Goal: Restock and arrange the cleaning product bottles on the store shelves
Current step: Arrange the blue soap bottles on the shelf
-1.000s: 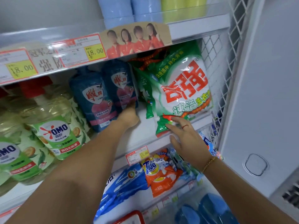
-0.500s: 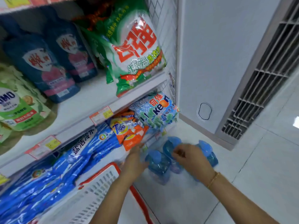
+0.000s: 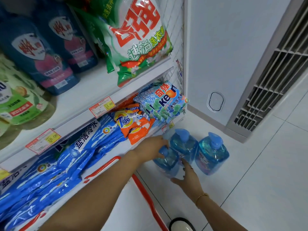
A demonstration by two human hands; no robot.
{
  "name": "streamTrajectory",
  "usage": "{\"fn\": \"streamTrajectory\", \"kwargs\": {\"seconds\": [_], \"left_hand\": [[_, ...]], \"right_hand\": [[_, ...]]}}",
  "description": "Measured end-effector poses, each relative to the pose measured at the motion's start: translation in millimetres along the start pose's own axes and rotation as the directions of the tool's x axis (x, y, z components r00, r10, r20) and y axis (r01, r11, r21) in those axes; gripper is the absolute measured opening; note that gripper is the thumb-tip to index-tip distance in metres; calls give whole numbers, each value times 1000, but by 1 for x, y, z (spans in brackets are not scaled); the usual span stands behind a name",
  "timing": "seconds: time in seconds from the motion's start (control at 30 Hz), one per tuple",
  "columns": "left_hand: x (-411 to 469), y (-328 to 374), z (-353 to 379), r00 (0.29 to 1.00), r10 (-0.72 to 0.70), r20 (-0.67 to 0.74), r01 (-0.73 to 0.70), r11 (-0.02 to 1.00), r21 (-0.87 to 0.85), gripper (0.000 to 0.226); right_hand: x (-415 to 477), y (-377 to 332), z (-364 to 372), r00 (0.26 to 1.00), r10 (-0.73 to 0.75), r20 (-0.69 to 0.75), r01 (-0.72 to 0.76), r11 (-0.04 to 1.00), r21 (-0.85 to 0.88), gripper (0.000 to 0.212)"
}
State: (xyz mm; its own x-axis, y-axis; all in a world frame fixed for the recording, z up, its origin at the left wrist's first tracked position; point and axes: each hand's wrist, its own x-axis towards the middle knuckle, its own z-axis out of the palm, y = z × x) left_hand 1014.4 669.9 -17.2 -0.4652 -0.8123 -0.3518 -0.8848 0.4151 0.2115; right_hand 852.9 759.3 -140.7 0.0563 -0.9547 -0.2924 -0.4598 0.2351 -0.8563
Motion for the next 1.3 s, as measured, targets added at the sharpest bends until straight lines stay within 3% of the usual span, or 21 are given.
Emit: {"fn": "streamTrajectory", "kwargs": {"seconds": [0.17, 0.27, 0.37, 0.5, 0.63, 0.7, 0.8, 0.87, 0.93, 1.0, 1.03, 1.13, 1.23, 1.3], "left_hand": [[-10, 4, 2, 998, 62, 17, -63, 996, 66, 36], [-19, 13, -11, 998, 62, 15, -63, 997, 53, 36], [-35, 24, -40, 997, 63, -51, -64, 998, -21, 34], [-77, 37, -105, 971, 64, -230, -92, 989, -113, 36], [-116, 66, -192, 859, 125, -497, -214, 969, -126, 34], [-128, 81, -232, 821, 93, -564, -254, 943, -214, 38], [-140, 89, -259, 766, -36, -642, -351, 813, -465, 78], [-154, 79, -249, 773, -143, -617, -263, 814, -518, 100], [-174, 53, -220, 853, -218, -475, -113, 810, -575, 92], [-190, 22, -190, 944, -219, -245, -32, 679, -733, 76], [-195, 6, -174, 955, -219, -202, -23, 621, -783, 70], [-205, -20, -138, 917, -323, -234, -88, 409, -908, 67], [-201, -25, -125, 875, -410, -259, -232, 117, -966, 92], [-191, -32, -134, 830, -482, -280, -303, 31, -952, 88]], "right_hand": [[1, 0, 8, 999, -40, 27, 39, 998, 45, 102], [0, -11, 8, 997, -72, 28, 68, 991, 114, 98], [-8, -30, 0, 989, -138, -48, 146, 945, 291, 87], [-32, -97, -44, 940, -304, -154, 338, 884, 322, 77], [-49, -174, -83, 866, -445, -226, 499, 774, 390, 76], [-51, -207, -93, 839, -488, -241, 540, 696, 473, 71], [-50, -247, -98, 836, -492, -244, 520, 566, 640, 72], [-46, -262, -95, 857, -477, -197, 453, 512, 730, 81], [-41, -269, -89, 873, -473, -118, 365, 473, 801, 81], [-38, -276, -82, 884, -466, -12, 268, 488, 831, 80], [-36, -282, -78, 885, -464, 34, 241, 521, 819, 77], [-29, -307, -65, 892, -436, 118, 230, 663, 712, 69], [-21, -341, -58, 896, -392, 208, 190, 763, 617, 65], [-6, -365, -58, 879, -358, 314, 146, 830, 539, 56]]}}
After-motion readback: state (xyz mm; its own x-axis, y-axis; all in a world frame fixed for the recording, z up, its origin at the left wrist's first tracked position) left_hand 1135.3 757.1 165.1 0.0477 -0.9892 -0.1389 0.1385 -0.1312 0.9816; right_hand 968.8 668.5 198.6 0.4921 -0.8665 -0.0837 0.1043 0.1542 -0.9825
